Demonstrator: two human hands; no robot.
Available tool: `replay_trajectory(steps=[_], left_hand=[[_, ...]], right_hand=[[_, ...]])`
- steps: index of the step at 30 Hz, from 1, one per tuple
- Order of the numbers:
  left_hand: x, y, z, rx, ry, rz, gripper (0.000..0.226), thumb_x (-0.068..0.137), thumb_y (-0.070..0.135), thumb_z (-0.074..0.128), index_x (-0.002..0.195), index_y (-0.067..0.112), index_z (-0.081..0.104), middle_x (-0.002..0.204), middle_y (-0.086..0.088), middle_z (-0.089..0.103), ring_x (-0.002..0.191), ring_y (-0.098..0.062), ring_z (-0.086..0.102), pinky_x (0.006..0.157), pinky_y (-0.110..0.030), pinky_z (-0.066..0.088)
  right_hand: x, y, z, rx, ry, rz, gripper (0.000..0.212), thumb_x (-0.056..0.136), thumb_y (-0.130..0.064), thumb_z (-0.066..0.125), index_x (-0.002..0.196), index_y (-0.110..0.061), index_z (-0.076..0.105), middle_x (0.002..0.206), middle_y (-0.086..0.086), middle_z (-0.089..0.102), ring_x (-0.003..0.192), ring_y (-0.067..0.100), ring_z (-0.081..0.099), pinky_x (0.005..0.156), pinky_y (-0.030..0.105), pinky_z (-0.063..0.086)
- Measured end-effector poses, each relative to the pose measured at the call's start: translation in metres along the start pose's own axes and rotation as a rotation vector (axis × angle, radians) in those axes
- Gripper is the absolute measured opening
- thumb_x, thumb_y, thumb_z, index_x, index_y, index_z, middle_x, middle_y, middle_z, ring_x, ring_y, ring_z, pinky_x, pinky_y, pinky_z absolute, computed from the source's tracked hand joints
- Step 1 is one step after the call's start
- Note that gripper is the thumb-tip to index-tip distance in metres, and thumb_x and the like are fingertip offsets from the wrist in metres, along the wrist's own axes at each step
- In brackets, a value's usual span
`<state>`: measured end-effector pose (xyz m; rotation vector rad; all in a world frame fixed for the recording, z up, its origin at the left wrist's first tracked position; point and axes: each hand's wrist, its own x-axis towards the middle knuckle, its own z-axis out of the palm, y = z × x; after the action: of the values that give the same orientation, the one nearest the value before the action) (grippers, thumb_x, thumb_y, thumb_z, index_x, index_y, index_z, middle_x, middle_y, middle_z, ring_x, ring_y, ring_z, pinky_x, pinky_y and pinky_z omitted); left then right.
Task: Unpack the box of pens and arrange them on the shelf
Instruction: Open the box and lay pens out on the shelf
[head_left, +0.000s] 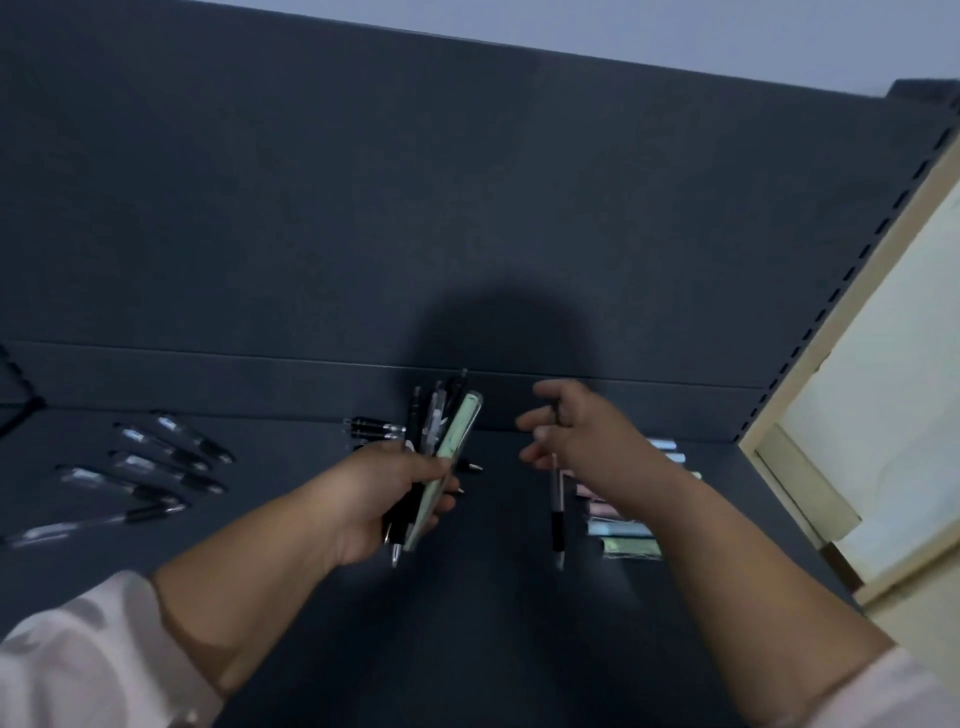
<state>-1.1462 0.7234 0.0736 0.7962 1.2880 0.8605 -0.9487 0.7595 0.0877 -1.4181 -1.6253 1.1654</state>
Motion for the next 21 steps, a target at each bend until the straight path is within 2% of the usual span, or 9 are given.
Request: replay_trajectory(steps=[4, 6, 8, 11, 14, 16, 19, 21], left_hand=[[-0.011, 0.002, -0.029, -0.052, 0.052, 0.037, 0.002, 0.093, 0.009, 0.057, 0.094, 0.01, 0.058, 0.075, -0.008, 0.071, 0.064, -0.018, 0.064, 0.057, -0.029, 0.049], [-0.019, 0.002, -0.049, -0.07, 0.092, 0.054, 0.003, 0.093, 0.009, 0.056, 0.094, 0.011, 0.059, 0.076, -0.007, 0.071, 0.063, -0.017, 0.064, 0.057, -0.027, 0.05], [-0.027, 0.002, -0.073, -0.109, 0.155, 0.061, 0.003, 0.093, 0.01, 0.057, 0.093, 0.013, 0.059, 0.077, -0.006, 0.071, 0.062, -0.015, 0.064, 0.053, -0.024, 0.05], [-0.041, 0.0, -0.115, -0.18, 0.255, 0.069, 0.003, 0.093, 0.011, 0.058, 0.093, 0.013, 0.06, 0.078, -0.005, 0.072, 0.063, -0.013, 0.064, 0.052, -0.022, 0.05], [-0.06, -0.004, -0.16, -0.215, 0.328, 0.08, 0.005, 0.092, 0.011, 0.058, 0.095, 0.012, 0.062, 0.077, -0.004, 0.073, 0.064, -0.012, 0.065, 0.054, -0.022, 0.05], [-0.076, -0.008, -0.186, -0.229, 0.353, 0.082, 0.005, 0.091, 0.011, 0.059, 0.093, 0.012, 0.063, 0.079, -0.005, 0.074, 0.062, -0.011, 0.066, 0.054, -0.022, 0.05], [-0.098, -0.017, -0.217, -0.241, 0.372, 0.086, 0.007, 0.089, 0.014, 0.063, 0.096, 0.014, 0.064, 0.086, -0.007, 0.074, 0.064, -0.012, 0.068, 0.055, -0.022, 0.05], [-0.109, -0.023, -0.233, -0.264, 0.398, 0.093, 0.006, 0.088, 0.013, 0.064, 0.095, 0.013, 0.063, 0.086, -0.008, 0.074, 0.065, -0.013, 0.068, 0.055, -0.022, 0.05]], right_hand=[[0.008, -0.012, 0.053, 0.055, -0.072, 0.015, 0.021, 0.096, -0.004, 0.049, 0.112, -0.017, 0.044, 0.106, 0.001, 0.063, 0.056, 0.015, 0.059, 0.046, 0.019, 0.044], [0.015, -0.015, 0.081, 0.033, -0.083, 0.034, 0.01, 0.095, -0.009, 0.054, 0.096, -0.018, 0.049, 0.099, 0.006, 0.065, 0.058, 0.012, 0.057, 0.047, 0.02, 0.039], [0.022, -0.02, 0.109, -0.045, -0.117, 0.03, 0.01, 0.094, -0.011, 0.055, 0.089, -0.02, 0.053, 0.087, 0.005, 0.064, 0.063, 0.009, 0.055, 0.053, 0.021, 0.039], [0.031, -0.033, 0.153, -0.123, -0.214, -0.011, 0.023, 0.087, 0.001, 0.051, 0.095, -0.02, 0.059, 0.086, -0.003, 0.061, 0.07, 0.005, 0.052, 0.06, 0.017, 0.039], [0.034, -0.047, 0.201, -0.183, -0.327, -0.102, 0.035, 0.083, 0.01, 0.048, 0.093, -0.021, 0.061, 0.077, -0.01, 0.057, 0.066, 0.0, 0.049, 0.058, 0.01, 0.039], [0.036, -0.054, 0.235, -0.219, -0.388, -0.152, 0.034, 0.084, 0.01, 0.052, 0.096, -0.02, 0.064, 0.072, -0.011, 0.054, 0.065, 0.001, 0.049, 0.063, 0.014, 0.042], [0.039, -0.063, 0.28, -0.255, -0.464, -0.172, 0.027, 0.086, 0.004, 0.059, 0.101, -0.019, 0.06, 0.078, -0.01, 0.056, 0.08, 0.01, 0.056, 0.079, 0.024, 0.047], [0.04, -0.07, 0.304, -0.229, -0.487, -0.152, 0.024, 0.087, 0.001, 0.06, 0.099, -0.019, 0.057, 0.085, -0.007, 0.059, 0.087, 0.012, 0.058, 0.077, 0.021, 0.047]])
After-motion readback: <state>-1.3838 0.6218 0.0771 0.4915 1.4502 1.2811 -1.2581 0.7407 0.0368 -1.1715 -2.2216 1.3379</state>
